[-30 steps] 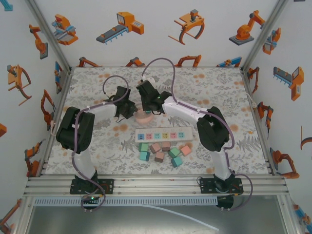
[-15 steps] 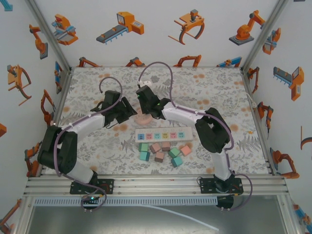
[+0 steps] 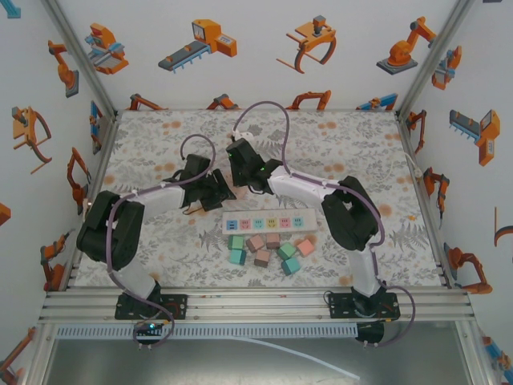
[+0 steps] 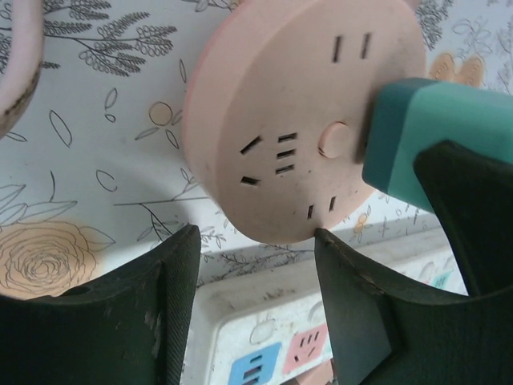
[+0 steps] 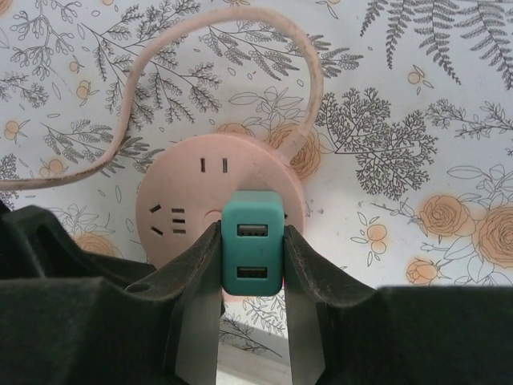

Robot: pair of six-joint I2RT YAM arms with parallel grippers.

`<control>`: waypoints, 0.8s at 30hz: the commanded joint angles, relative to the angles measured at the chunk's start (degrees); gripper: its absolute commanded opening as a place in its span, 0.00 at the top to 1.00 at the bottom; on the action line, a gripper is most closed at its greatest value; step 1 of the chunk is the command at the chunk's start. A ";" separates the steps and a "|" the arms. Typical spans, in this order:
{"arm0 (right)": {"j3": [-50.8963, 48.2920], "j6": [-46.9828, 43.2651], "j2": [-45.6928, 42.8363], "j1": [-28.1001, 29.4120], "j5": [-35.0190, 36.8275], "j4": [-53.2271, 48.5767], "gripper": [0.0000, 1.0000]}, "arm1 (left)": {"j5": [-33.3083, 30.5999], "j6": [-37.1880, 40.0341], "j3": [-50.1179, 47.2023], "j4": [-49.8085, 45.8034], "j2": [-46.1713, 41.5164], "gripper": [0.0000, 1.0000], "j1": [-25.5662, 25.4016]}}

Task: Pull the plug off the socket

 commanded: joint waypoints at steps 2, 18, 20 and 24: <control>4.57 8.69 -4.44 0.17 -3.83 2.97 1.00 | -5.69 -4.04 1.73 -5.22 4.13 0.44 0.69; 20.93 -7.88 7.29 -4.20 -6.09 -17.81 1.00 | 3.94 -6.58 -1.29 4.68 -6.01 0.31 3.73; 25.14 -8.71 9.79 -4.63 -6.89 -21.84 1.00 | 1.43 -6.58 -0.08 2.36 -6.70 0.29 4.29; 29.80 -9.81 12.64 -4.64 -7.56 -25.68 1.00 | -1.80 -5.86 3.05 -1.49 -4.75 0.28 5.35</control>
